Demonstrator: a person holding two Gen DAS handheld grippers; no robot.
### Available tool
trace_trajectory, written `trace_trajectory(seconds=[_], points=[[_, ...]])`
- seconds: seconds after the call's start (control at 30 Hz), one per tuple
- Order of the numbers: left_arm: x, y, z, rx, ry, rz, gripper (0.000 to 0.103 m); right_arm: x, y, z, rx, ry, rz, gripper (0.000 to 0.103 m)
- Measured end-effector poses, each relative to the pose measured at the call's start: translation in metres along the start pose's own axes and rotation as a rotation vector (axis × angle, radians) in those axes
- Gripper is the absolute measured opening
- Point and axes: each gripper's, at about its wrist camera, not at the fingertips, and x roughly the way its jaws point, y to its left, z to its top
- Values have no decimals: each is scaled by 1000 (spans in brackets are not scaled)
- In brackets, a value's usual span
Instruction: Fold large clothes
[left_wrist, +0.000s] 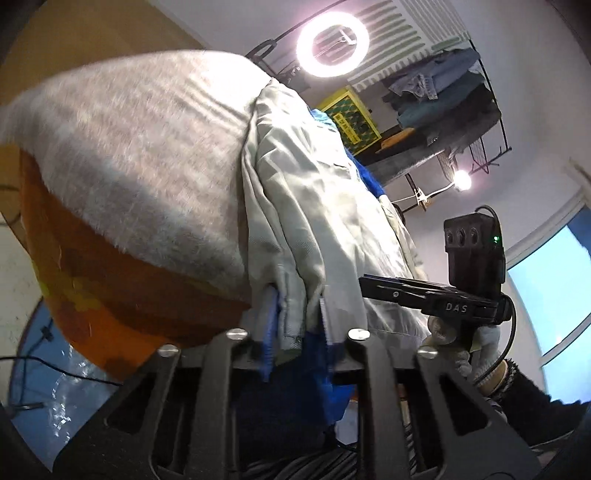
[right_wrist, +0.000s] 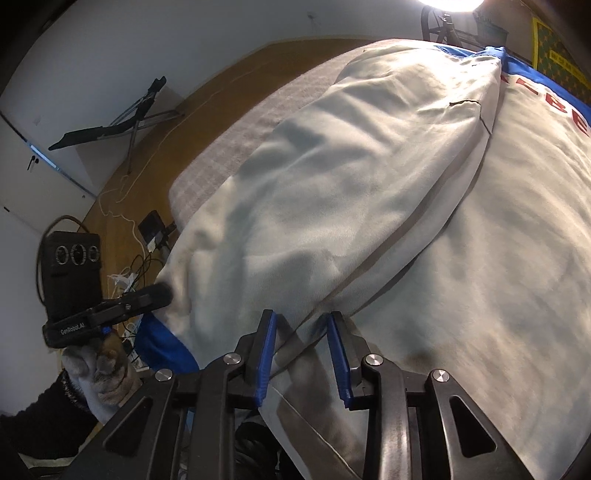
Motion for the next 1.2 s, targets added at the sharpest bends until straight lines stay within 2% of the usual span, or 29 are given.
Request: trace_trajectory(seconds=[0.17,0.3,0.43,0.57,0.7,0.83,1.0,1.1,1.2], points=[[-16,-16,-2,18,-42,-25,11,-9,2,5,-2,-19,14,33],[-23,-26,-3,57,-45,-34,11,-40,0,17,15,-111,39,38],[-23,-31,-3,85,-43,-38,10,-61,-5,28,27,-170,29,50],[-23,-22,-3,49,-45,-30,10,-73,-28,38,100,-216,-25,50],[-22,-12,-6,23,-34,3,10,-77,-68,48,209,-232,-30,49],[-20,-6,-7,5,-28,16,10,-84,-95,65,263,-256,-29,50],[-19,-6,-8,-16,-34,8,10,-71,-119,105,271,-268,-75,49],[-20,-5,-8,-24,-34,7,10,-57,-140,132,318,-277,-77,49],[-20,-5,-8,-24,-29,12,10,-39,-151,158,315,-292,-62,43]])
